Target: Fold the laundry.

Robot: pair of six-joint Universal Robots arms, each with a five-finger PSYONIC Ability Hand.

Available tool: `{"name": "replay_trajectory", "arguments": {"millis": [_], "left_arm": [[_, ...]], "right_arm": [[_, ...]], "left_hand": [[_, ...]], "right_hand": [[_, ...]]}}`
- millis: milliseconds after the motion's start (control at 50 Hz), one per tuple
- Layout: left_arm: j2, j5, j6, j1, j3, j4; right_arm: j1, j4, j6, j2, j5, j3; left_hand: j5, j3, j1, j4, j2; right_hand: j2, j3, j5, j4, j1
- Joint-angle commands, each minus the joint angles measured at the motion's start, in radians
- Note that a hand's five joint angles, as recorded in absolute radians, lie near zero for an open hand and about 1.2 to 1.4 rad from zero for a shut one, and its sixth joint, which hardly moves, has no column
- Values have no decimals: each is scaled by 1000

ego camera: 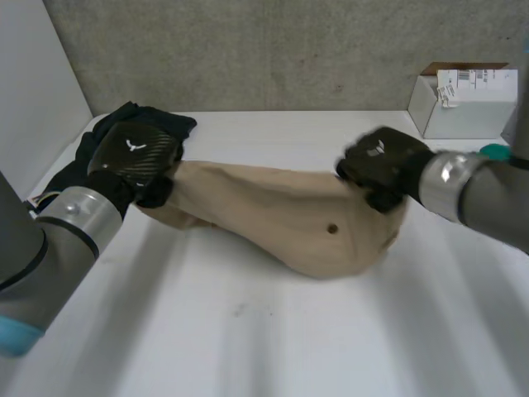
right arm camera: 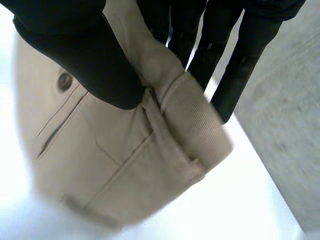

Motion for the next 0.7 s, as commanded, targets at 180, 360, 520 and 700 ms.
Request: {"name": "replay_trajectory", "arguments": {"millis": [180,360,520,700], "left_arm": [[-283,-17,238,-82,149,21],[-393,-57,455,-107,618,309],[-365,-66,387,-107,678,672],[-350,-68,381,-99,413,610]], "right_arm": [[-8,-131,-119,21,172,115],[0,-628,-79,155,272,-252],[0,-1105,-67,138,241,-228],[-1,-964,4,155,230,-106]], "left_hand": [[228,200,265,200,203],[228,200,265,200,203],[228,200,265,200,203],[228,200,265,200,203]], "right_hand": [[174,172,204,173,252],[174,172,204,173,252],[174,172,204,173,252],[174,172,204,173,252]]}}
